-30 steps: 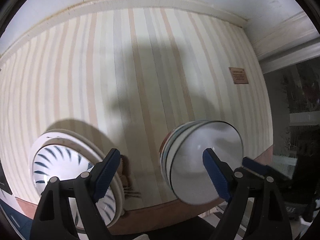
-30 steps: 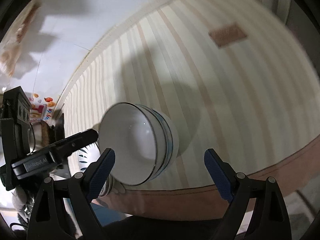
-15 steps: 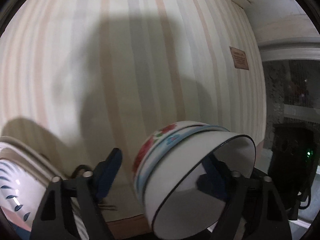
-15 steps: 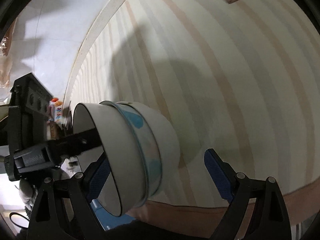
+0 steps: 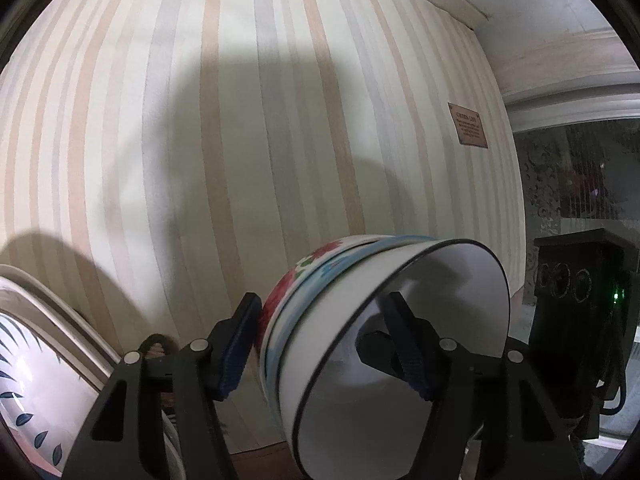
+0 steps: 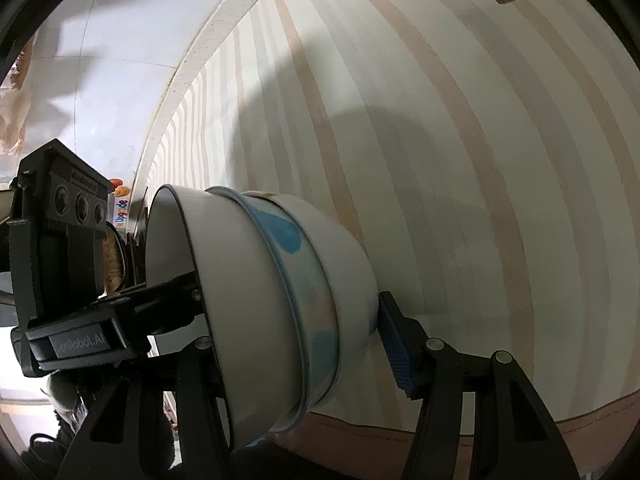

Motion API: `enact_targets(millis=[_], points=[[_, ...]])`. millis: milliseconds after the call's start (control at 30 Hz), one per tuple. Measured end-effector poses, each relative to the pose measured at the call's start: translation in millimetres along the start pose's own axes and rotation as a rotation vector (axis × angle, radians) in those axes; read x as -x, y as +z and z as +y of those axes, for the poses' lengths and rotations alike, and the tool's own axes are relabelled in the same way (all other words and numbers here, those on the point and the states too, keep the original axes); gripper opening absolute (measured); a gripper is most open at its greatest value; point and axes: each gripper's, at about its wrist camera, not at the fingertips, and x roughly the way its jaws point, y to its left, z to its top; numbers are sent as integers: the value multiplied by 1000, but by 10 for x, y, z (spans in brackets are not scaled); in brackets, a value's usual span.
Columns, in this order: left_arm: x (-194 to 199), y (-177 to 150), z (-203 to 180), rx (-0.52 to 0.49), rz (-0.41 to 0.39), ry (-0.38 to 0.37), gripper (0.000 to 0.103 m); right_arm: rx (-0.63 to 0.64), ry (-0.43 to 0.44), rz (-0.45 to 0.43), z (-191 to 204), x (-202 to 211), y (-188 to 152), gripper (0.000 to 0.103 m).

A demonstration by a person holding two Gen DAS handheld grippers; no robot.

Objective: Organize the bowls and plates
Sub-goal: 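Carry the bowl stack over the plate stack and lower it onto the plates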

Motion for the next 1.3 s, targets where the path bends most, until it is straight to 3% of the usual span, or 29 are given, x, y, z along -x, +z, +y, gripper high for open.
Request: enact_targets(millis=[400,700,1000,1300], points=[[327,-37,72,46,-24,34,61,14,34,43,214,0,24,60],[669,-122,188,67,-50,55,61,53,45,87,614,32,-22,60],[1095,-349,730,137,-75,59,61,102,66,140,1140,-163,-186,59],[1309,-556,1338,220,-86,85,61,136,86,212,1634,-735,-293,59]])
